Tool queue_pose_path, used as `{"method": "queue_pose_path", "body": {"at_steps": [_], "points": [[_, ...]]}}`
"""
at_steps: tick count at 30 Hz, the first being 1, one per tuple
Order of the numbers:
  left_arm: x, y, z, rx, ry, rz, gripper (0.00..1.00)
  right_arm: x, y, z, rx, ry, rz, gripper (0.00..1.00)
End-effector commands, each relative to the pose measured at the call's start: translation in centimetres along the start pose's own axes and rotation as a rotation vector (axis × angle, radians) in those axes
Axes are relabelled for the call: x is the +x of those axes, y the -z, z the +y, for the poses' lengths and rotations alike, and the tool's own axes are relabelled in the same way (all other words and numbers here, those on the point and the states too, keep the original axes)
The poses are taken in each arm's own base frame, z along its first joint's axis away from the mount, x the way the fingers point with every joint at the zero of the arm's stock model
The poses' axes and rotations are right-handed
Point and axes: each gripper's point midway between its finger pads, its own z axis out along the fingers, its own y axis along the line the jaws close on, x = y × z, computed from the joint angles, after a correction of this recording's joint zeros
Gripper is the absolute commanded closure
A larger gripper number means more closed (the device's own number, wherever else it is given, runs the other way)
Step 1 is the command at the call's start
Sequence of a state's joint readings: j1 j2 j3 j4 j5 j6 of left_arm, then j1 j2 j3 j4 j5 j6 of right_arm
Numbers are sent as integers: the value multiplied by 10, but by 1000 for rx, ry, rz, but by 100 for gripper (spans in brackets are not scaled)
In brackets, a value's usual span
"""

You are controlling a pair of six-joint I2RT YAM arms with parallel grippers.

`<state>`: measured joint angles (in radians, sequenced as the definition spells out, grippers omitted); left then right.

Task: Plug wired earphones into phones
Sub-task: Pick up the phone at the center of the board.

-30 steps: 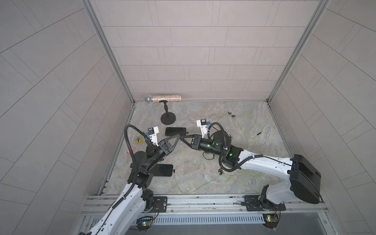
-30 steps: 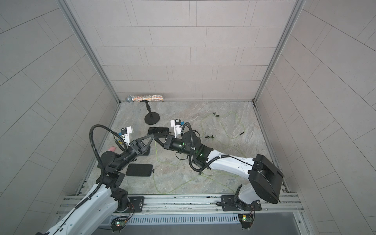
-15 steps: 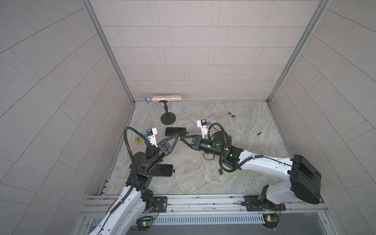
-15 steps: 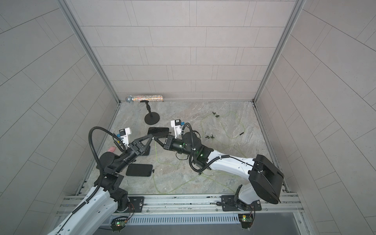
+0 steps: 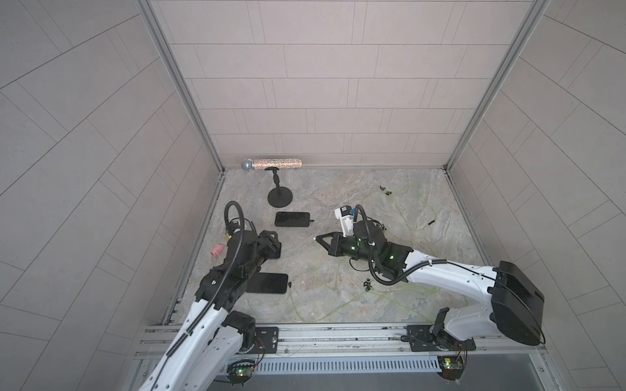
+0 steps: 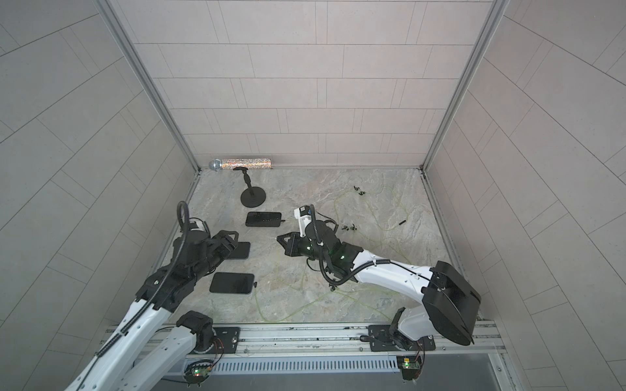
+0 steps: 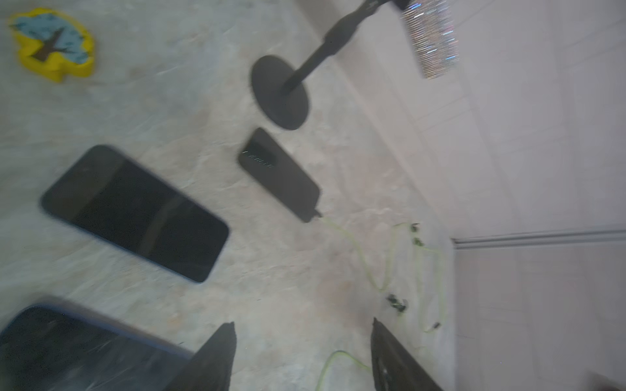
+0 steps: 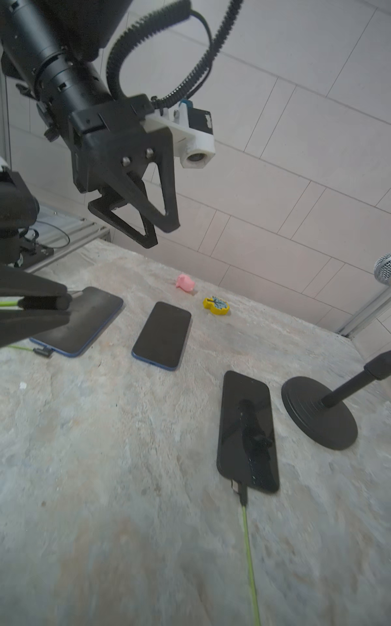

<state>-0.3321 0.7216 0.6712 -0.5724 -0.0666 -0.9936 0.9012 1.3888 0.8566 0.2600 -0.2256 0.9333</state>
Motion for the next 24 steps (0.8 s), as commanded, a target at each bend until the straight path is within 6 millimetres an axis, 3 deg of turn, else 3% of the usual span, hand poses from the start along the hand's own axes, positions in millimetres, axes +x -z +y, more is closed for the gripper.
{"method": "queue_pose_path", "body": {"at_steps": [1,8,17,24], "points": [[-5,-2,41,-269,-42,-12,31,1,6,-8,61,157,19,100],[6,-44,31,-271,41,116,27,24,-10,-24,55,297,96,100],[-2,-71,62,-442,241,168,26,51,-34,-65,147,446,145,100],[-9,-88,72,-543,346,151,25,64,-31,-74,208,580,130,100]]}}
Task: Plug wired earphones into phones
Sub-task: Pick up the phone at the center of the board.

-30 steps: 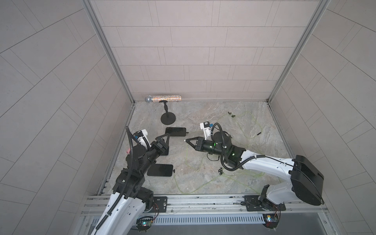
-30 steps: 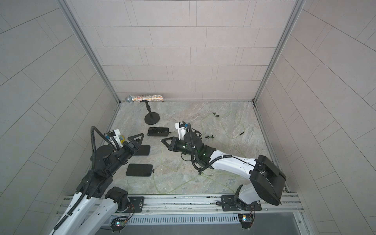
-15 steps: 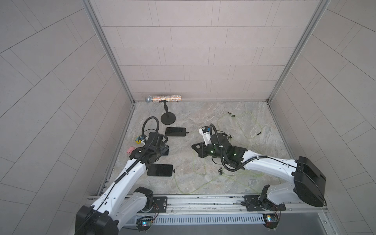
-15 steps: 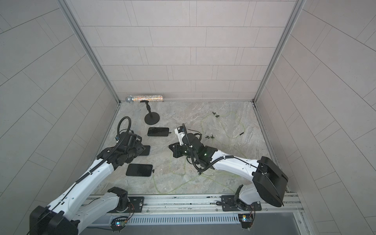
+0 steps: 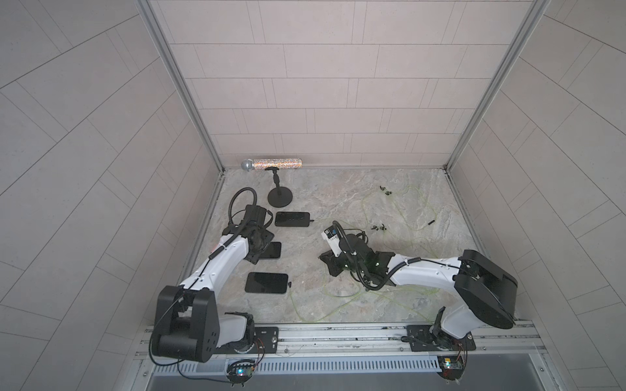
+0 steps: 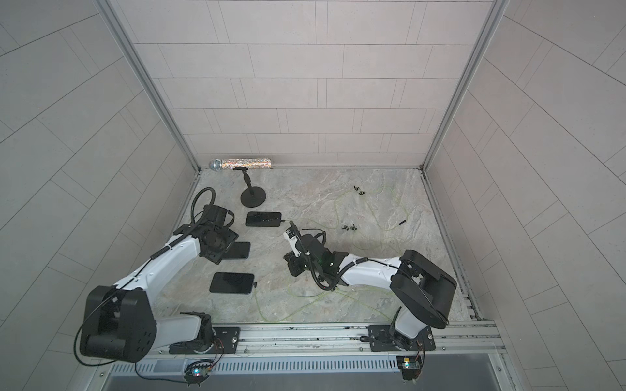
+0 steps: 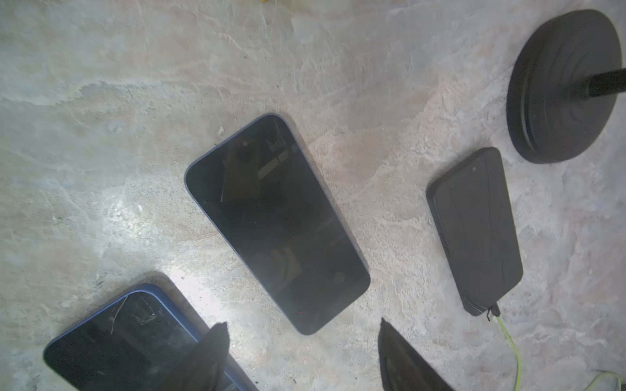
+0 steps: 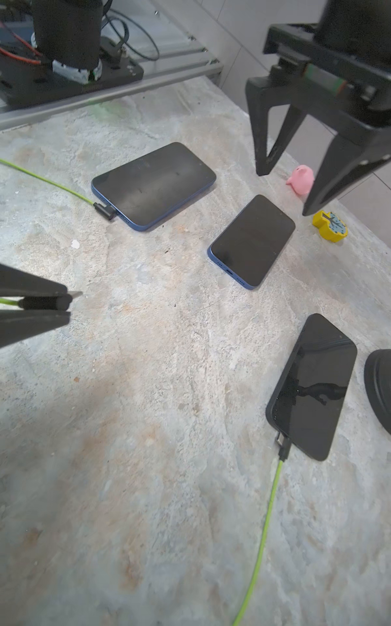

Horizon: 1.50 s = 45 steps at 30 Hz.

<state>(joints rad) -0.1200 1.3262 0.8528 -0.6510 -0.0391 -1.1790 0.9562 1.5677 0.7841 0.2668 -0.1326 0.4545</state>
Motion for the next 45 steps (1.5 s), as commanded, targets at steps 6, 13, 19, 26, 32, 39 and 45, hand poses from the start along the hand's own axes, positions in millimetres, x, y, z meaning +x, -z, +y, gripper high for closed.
{"method": "queue_pose_path", "body": {"at_steps": [6,13,19,26,32,39,45], "points": [[9,-31,-1,-145,106,122,10,3,1,-9,62,79,-53,100],[14,-58,-8,-164,168,157,10,8,-2,-8,69,93,-45,100],[12,-68,1,-227,181,135,10,10,-3,-5,73,108,-35,100],[5,-73,5,-270,198,104,12,14,-6,3,76,152,-20,100],[8,-75,18,-322,251,91,15,18,-11,8,68,150,-9,100],[18,-78,21,-326,286,127,35,21,-18,11,39,95,-9,100],[26,-70,15,-280,299,135,35,20,-30,0,20,-46,-11,100]]}}
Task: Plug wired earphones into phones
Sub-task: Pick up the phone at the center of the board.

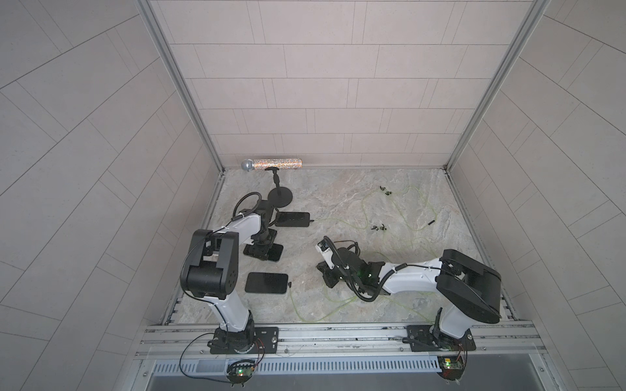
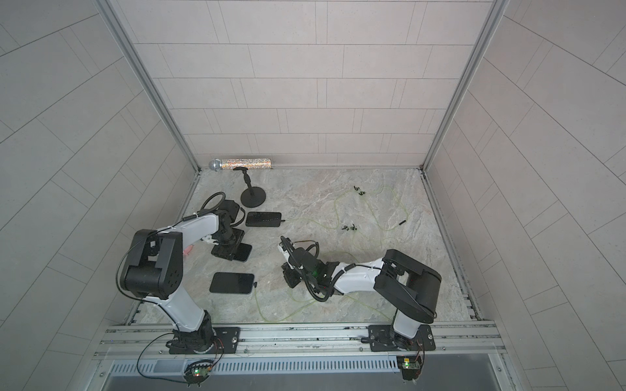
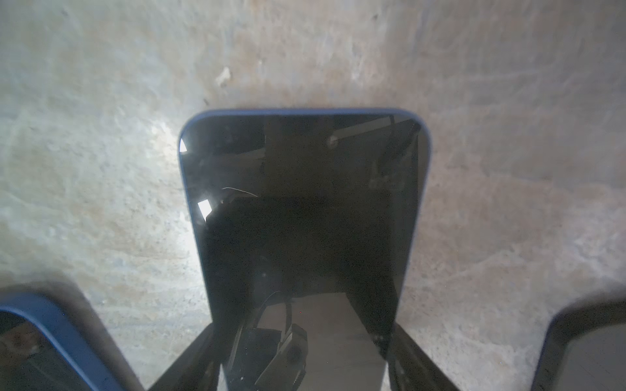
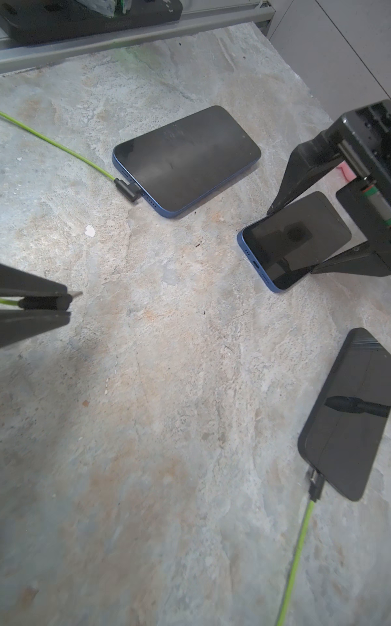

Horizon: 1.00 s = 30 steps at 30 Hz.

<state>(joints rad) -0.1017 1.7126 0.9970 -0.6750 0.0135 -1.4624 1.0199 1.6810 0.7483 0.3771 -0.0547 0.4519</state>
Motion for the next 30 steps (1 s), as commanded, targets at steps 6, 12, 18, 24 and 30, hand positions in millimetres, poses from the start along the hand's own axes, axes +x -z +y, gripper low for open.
{"method": "queue_pose_path", "body": {"at_steps": [6,12,18,24,30], "points": [[32,4,6,29,19,58,36,-10,-22,-31,-28,-303,-31,100],[56,10,3,73,10,90,37,-12,-19,-41,-13,-345,-58,100],[71,23,-5,142,18,112,39,-17,-18,-43,-20,-376,-115,100],[81,40,-9,197,16,120,39,-16,-25,-43,-32,-404,-164,100],[85,43,-5,208,21,138,39,-18,-33,-44,-1,-443,-193,100]]}}
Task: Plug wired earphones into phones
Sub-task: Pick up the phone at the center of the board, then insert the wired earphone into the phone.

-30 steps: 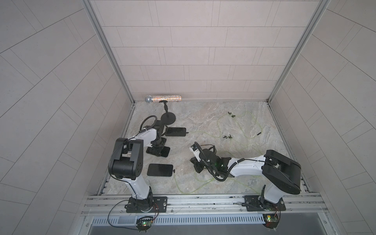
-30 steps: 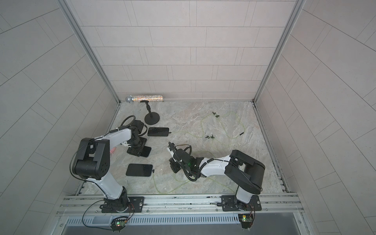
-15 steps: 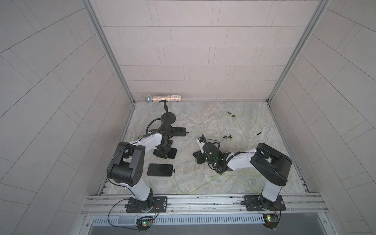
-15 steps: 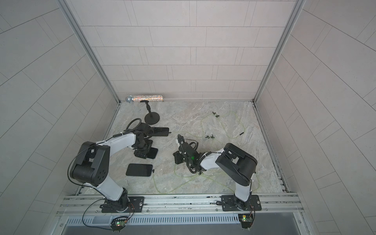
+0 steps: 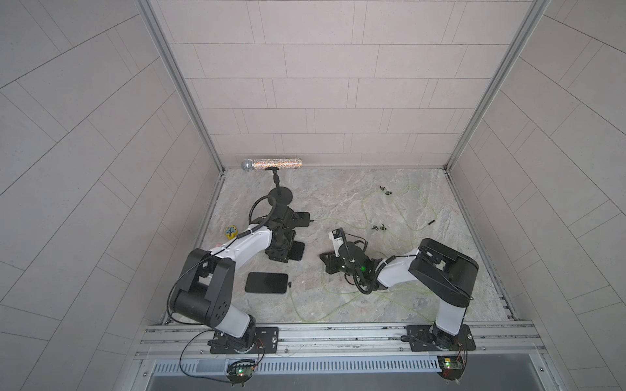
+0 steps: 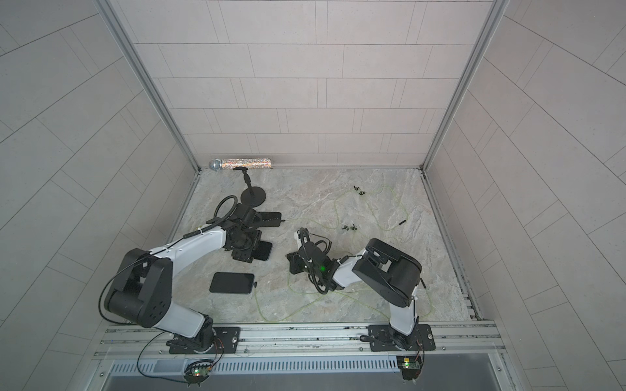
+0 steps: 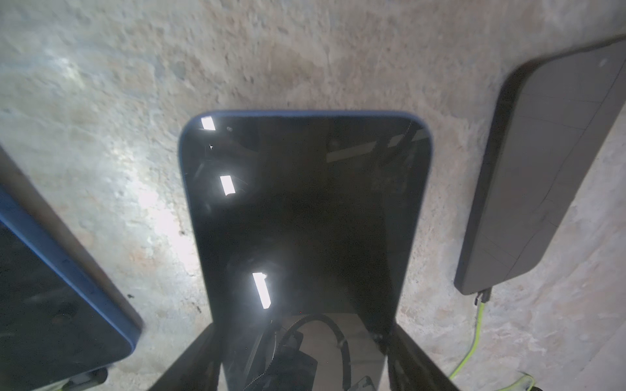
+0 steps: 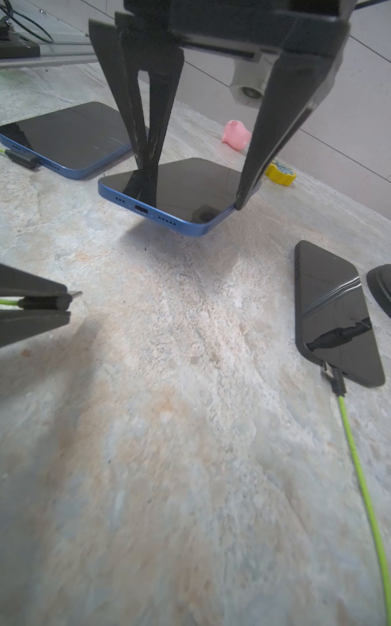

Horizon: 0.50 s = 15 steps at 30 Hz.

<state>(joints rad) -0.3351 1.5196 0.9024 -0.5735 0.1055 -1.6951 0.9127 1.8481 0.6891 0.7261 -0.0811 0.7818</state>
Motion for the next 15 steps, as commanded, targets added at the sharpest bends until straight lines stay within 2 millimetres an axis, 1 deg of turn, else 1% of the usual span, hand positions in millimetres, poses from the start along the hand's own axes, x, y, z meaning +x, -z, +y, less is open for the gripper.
{"method": "queue_pose_path", "body": {"at_steps": [1,4,8,11,15], "points": [[1,6,5,13,18,-3,39,-11,-9,6,-20,-62,-64,100],[2,5,4,49,37,6,39,-21,-12,21,-88,-78,-115,100],[4,5,0,106,65,23,39,-30,-9,24,-93,-93,-152,100],[7,6,-4,154,85,31,39,-31,-9,25,-93,-95,-155,100],[9,6,-5,189,103,28,39,-30,-9,33,-119,-87,-142,100]]}}
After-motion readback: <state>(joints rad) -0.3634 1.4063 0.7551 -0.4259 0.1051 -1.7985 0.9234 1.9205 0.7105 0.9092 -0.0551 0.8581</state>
